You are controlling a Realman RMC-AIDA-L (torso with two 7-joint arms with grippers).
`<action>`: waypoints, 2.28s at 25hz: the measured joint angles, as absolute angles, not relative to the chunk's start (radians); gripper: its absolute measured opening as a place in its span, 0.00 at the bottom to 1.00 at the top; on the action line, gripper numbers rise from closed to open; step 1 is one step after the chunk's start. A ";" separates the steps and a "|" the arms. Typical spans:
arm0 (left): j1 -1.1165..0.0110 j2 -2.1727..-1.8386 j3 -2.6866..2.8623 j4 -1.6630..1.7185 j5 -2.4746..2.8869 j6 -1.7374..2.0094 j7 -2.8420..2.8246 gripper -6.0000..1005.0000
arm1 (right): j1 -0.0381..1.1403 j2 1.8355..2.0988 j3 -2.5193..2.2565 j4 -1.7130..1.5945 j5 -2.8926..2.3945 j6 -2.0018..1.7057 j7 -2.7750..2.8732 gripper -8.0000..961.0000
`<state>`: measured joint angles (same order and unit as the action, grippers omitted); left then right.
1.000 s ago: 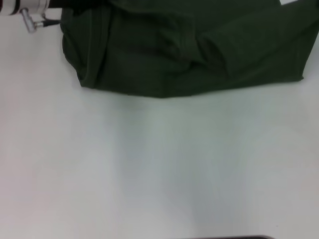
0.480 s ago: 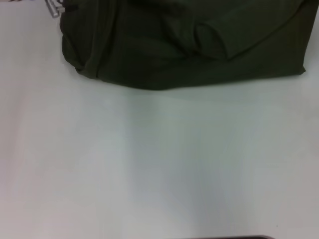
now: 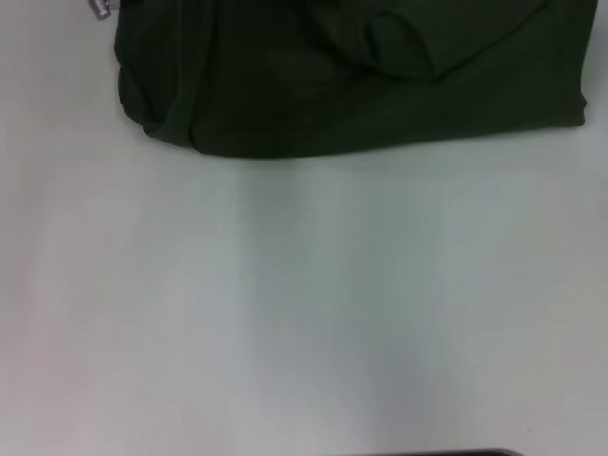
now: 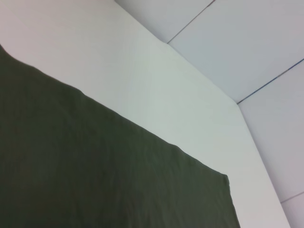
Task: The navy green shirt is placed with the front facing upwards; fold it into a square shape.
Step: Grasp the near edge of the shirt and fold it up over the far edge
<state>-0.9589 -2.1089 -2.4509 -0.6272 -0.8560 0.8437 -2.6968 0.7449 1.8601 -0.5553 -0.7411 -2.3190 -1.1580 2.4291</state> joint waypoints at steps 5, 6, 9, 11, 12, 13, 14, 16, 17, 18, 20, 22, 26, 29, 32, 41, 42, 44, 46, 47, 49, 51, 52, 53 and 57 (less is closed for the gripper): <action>-0.963 -2.117 -2.421 -0.624 -0.856 0.797 -2.700 0.14 | 0.796 1.865 -0.595 -0.657 -2.318 -1.062 2.389 0.05; -0.964 -2.118 -2.416 -0.623 -0.856 0.791 -2.702 0.14 | 0.804 1.866 -0.598 -0.642 -2.318 -1.047 2.380 0.05; -0.967 -2.119 -2.408 -0.618 -0.855 0.772 -2.709 0.14 | 0.826 1.869 -0.622 -0.609 -2.321 -1.002 2.360 0.05; -0.968 -2.117 -2.406 -0.617 -0.850 0.757 -2.721 0.15 | 0.831 1.871 -0.642 -0.606 -2.321 -0.978 2.358 0.05; -0.968 -2.116 -2.405 -0.616 -0.850 0.754 -2.723 0.15 | 0.834 1.872 -0.650 -0.606 -2.321 -0.968 2.358 0.05; -0.968 -2.115 -2.405 -0.616 -0.849 0.751 -2.724 0.15 | 0.835 1.873 -0.654 -0.606 -2.322 -0.961 2.358 0.05; -0.968 -2.115 -2.405 -0.616 -0.849 0.747 -2.726 0.15 | 0.837 1.873 -0.657 -0.606 -2.321 -0.954 2.354 0.05; -0.967 -2.115 -2.403 -0.615 -0.849 0.738 -2.728 0.15 | 0.840 1.875 -0.660 -0.606 -2.320 -0.941 2.343 0.05; -0.967 -2.116 -2.403 -0.615 -0.849 0.732 -2.728 0.15 | 0.841 1.877 -0.660 -0.606 -2.319 -0.934 2.339 0.05; -0.966 -2.117 -2.403 -0.615 -0.849 0.725 -2.728 0.15 | 0.842 1.878 -0.660 -0.606 -2.319 -0.926 2.336 0.05; -0.965 -2.119 -2.402 -0.616 -0.848 0.710 -2.727 0.15 | 0.842 1.881 -0.661 -0.605 -2.319 -0.912 2.335 0.05; -0.963 -2.119 -2.401 -0.616 -0.848 0.697 -2.728 0.15 | 0.841 1.883 -0.661 -0.605 -2.319 -0.899 2.330 0.05; -0.968 -2.118 -2.398 -0.604 -0.841 0.672 -2.730 0.16 | 0.844 1.893 -0.667 -0.604 -2.319 -0.877 2.323 0.05; -0.975 -2.118 -2.378 -0.590 -0.835 0.651 -2.739 0.16 | 0.850 1.900 -0.692 -0.605 -2.320 -0.863 2.321 0.05; -0.981 -2.115 -2.354 -0.568 -0.834 0.624 -2.756 0.16 | 0.855 1.903 -0.713 -0.606 -2.320 -0.843 2.320 0.05; -0.982 -2.112 -2.350 -0.570 -0.834 0.613 -2.751 0.17 | 0.857 1.914 -0.724 -0.608 -2.318 -0.782 2.310 0.05; -0.983 -2.111 -2.350 -0.571 -0.835 0.613 -2.751 0.17 | 0.857 1.914 -0.724 -0.611 -2.317 -0.780 2.309 0.05; -0.985 -2.111 -2.350 -0.571 -0.835 0.612 -2.750 0.17 | 0.860 1.914 -0.724 -0.614 -2.317 -0.775 2.307 0.05; -0.986 -2.111 -2.350 -0.571 -0.835 0.611 -2.748 0.17 | 0.863 1.917 -0.724 -0.613 -2.317 -0.772 2.299 0.05; -0.987 -2.113 -2.350 -0.571 -0.835 0.611 -2.745 0.17 | 0.864 1.921 -0.724 -0.611 -2.317 -0.766 2.291 0.05; -0.988 -2.115 -2.349 -0.568 -0.835 0.610 -2.736 0.17 | 0.864 1.933 -0.724 -0.609 -2.318 -0.751 2.274 0.05; -0.988 -2.116 -2.348 -0.565 -0.837 0.610 -2.727 0.17 | 0.864 1.946 -0.726 -0.608 -2.320 -0.732 2.258 0.05; -0.988 -2.117 -2.347 -0.565 -0.841 0.610 -2.722 0.17 | 0.864 1.951 -0.728 -0.606 -2.321 -0.725 2.250 0.05; -0.988 -2.118 -2.347 -0.564 -0.844 0.610 -2.712 0.17 | 0.864 1.954 -0.732 -0.603 -2.321 -0.718 2.243 0.05; -0.987 -2.123 -2.347 -0.563 -0.853 0.612 -2.684 0.18 | 0.865 1.956 -0.763 -0.582 -2.322 -0.696 2.233 0.05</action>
